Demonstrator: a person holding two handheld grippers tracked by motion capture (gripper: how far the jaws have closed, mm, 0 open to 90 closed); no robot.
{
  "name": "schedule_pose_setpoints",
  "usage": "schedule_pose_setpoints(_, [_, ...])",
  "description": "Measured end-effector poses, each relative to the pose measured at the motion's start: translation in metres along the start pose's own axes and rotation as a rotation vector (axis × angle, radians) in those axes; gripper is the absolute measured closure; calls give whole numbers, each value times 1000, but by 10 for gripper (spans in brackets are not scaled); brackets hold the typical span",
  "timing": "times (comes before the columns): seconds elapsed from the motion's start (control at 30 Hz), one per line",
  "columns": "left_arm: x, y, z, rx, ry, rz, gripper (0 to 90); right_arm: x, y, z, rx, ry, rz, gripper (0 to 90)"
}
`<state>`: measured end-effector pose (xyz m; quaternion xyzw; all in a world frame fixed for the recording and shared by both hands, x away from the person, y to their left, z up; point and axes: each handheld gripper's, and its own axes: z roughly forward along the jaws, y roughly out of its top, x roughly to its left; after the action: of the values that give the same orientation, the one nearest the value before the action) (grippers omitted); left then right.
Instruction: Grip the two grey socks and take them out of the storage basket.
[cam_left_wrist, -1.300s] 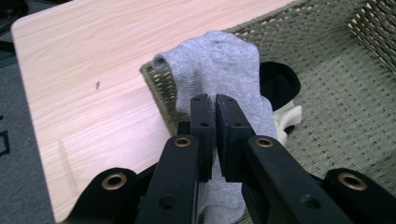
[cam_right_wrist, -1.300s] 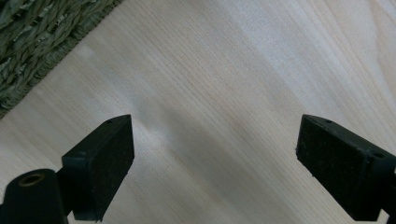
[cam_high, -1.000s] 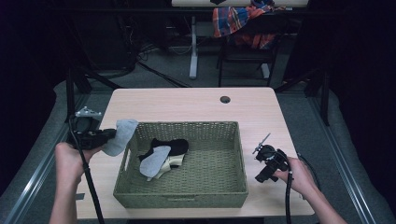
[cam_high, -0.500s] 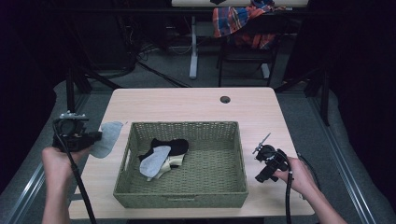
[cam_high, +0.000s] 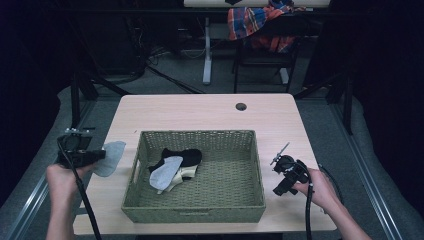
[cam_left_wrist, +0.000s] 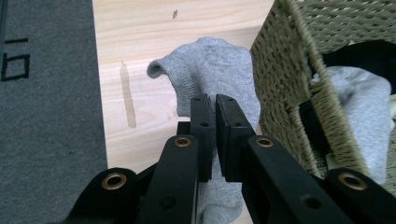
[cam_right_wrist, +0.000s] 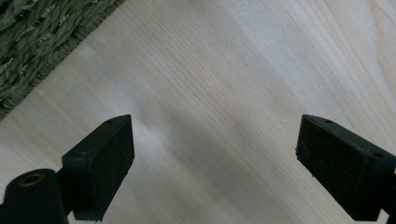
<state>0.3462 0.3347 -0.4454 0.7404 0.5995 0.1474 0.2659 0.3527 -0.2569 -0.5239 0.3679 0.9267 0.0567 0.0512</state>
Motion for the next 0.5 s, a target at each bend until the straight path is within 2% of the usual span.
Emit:
schedule_pose_setpoints(0.33, [2,-6,23,64,-12,-3,867,0,0,0,1,1,1,111])
schedule_pose_setpoints(0.5, [0,-8,36,105,-15,9,867,0,0,0,1,1,1,111])
